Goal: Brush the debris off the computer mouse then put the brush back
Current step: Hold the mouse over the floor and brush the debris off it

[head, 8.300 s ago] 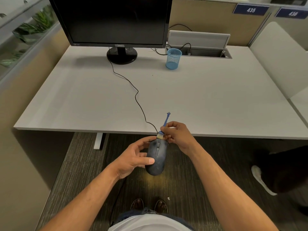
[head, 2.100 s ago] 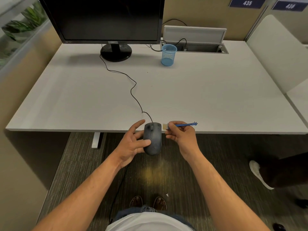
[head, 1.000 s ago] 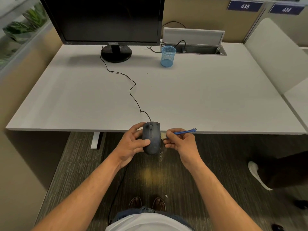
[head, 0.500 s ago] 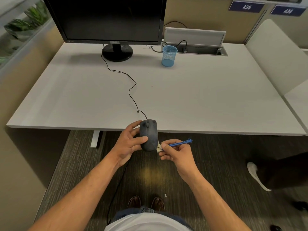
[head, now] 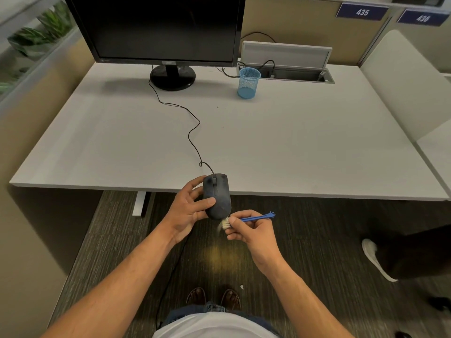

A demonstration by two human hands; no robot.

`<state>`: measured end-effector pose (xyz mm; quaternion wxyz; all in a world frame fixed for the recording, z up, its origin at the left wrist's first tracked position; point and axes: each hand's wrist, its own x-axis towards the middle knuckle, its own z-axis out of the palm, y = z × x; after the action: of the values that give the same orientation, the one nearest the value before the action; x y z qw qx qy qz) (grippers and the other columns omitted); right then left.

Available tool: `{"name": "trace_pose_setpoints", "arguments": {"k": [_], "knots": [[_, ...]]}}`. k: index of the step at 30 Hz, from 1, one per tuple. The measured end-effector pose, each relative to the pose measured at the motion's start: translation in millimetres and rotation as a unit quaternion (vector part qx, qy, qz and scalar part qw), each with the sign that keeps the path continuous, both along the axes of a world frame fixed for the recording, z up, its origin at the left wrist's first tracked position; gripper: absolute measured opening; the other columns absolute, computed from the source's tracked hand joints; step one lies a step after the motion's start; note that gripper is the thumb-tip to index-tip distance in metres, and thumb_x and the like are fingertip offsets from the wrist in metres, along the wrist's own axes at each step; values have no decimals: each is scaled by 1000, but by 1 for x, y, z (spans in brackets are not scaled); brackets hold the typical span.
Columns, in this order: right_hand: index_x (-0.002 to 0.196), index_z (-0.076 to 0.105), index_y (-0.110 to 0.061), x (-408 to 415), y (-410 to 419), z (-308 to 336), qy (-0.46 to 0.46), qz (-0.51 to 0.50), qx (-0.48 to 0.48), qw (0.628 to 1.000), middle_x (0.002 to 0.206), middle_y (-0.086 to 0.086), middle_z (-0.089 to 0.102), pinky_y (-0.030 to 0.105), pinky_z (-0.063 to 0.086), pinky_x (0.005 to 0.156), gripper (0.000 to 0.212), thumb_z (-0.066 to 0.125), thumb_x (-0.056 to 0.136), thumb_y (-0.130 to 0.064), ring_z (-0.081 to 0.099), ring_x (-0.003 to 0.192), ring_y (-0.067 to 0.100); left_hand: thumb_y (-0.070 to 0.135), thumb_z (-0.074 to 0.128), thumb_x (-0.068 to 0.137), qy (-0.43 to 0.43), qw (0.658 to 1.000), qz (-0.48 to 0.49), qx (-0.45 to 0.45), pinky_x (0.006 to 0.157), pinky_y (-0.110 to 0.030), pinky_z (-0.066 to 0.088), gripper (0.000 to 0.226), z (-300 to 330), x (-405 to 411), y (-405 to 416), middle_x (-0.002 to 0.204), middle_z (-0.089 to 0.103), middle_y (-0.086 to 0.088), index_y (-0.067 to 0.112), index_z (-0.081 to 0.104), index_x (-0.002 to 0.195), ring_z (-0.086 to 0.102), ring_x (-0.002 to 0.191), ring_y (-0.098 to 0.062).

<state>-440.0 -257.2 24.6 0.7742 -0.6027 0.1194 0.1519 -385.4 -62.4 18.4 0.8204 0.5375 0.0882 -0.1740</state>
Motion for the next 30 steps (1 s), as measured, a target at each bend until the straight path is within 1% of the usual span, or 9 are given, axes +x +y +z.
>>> {"name": "trace_pose_setpoints", "arguments": {"k": [5,10,17,20,23,27,30], "knots": [[107,71,-3,-4,5,-3,4,-9,-12,1000,93,16,77,31,62,74,16,71,92,-9,74,81,26,7,77,74,0,1000,2,-6,79,-42,60,72,-3,1,-3,128,67,-6,21,51,139,66,116,-26],[107,71,-4,-4,-4,-2,2,-16,-11,1000,93,17,76,31,62,74,17,72,91,-11,74,81,26,8,79,73,3,1000,-6,-15,81,-43,59,73,-5,3,-3,127,68,-5,22,51,139,66,117,-26],[106,71,-1,14,-20,7,-21,-49,-10,999,91,19,76,31,62,71,20,74,89,-11,74,80,27,15,85,67,0,999,-21,-27,82,-45,58,81,-6,3,-1,131,65,-8,22,51,140,64,119,-27],[107,71,-1,28,-24,14,-31,-68,-15,997,89,17,76,28,61,69,22,74,89,-14,74,79,25,10,81,71,-2,999,-33,-33,82,-45,58,75,-6,3,2,134,63,-10,23,52,139,63,120,-29],[106,70,-3,43,-24,21,-39,-77,-21,996,87,14,76,28,62,69,19,73,91,-14,74,78,24,7,80,74,-7,997,-61,-43,83,-45,57,74,-5,1,4,137,60,-12,22,51,141,61,123,-31],[105,71,-6,60,-18,28,-42,-88,-35,995,86,11,77,28,62,69,16,73,93,-16,74,76,23,21,93,64,-15,992,-102,-67,84,-45,57,90,-1,-2,4,140,58,-13,19,49,143,58,126,-34],[105,71,-7,66,-13,31,-46,-83,-45,995,85,9,77,27,61,69,15,72,93,-16,74,75,22,23,92,65,-20,990,-118,-80,84,-44,57,91,1,-2,5,142,56,-14,17,47,144,57,127,-35]]}}
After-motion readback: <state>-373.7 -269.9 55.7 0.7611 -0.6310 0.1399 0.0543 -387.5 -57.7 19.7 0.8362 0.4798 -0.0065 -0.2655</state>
